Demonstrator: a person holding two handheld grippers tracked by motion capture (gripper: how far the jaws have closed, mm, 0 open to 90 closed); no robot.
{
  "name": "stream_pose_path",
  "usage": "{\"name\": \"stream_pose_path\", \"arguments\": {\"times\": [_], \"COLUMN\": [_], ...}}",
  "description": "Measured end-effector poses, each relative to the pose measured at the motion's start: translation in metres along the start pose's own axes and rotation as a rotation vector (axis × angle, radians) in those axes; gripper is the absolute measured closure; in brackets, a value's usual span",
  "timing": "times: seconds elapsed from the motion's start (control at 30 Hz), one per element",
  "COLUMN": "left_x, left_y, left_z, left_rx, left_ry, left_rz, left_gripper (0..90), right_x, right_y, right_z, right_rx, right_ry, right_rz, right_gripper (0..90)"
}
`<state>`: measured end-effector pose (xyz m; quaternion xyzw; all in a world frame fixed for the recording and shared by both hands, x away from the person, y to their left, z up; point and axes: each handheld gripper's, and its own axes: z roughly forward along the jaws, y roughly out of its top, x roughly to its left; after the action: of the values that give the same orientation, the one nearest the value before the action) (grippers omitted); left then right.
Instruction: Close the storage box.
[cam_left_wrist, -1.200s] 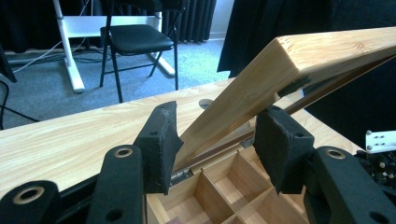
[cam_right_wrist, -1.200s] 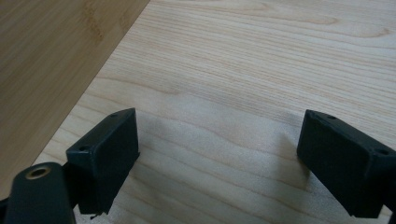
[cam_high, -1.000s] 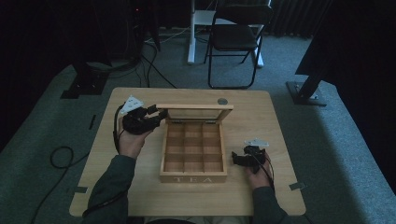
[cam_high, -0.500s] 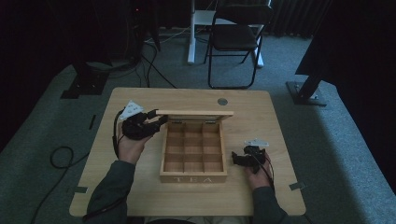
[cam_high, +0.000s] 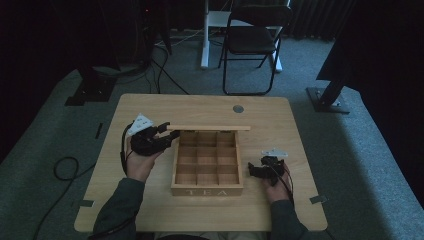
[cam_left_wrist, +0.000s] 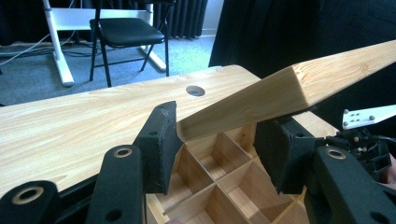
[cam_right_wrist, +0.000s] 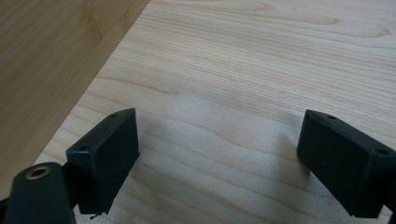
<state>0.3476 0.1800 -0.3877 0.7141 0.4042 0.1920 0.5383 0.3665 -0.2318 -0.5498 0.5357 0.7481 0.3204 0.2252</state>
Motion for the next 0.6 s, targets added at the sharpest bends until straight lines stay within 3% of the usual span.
{"name": "stream_pose_path", "arguments": {"times": [0.6], "left_x": [-0.005], "left_y": [-0.018], "left_z": [-0.003], "left_rx": [0.006], "left_ry": [-0.014], "left_rz": [-0.035], "left_gripper": [47.8], "right_x": [0.000], "right_y": [0.000], "right_z": [0.000], "right_rx": [-0.002], "right_ry": [-0.001], "right_rz": [0.002], "right_gripper": [12.3]}}
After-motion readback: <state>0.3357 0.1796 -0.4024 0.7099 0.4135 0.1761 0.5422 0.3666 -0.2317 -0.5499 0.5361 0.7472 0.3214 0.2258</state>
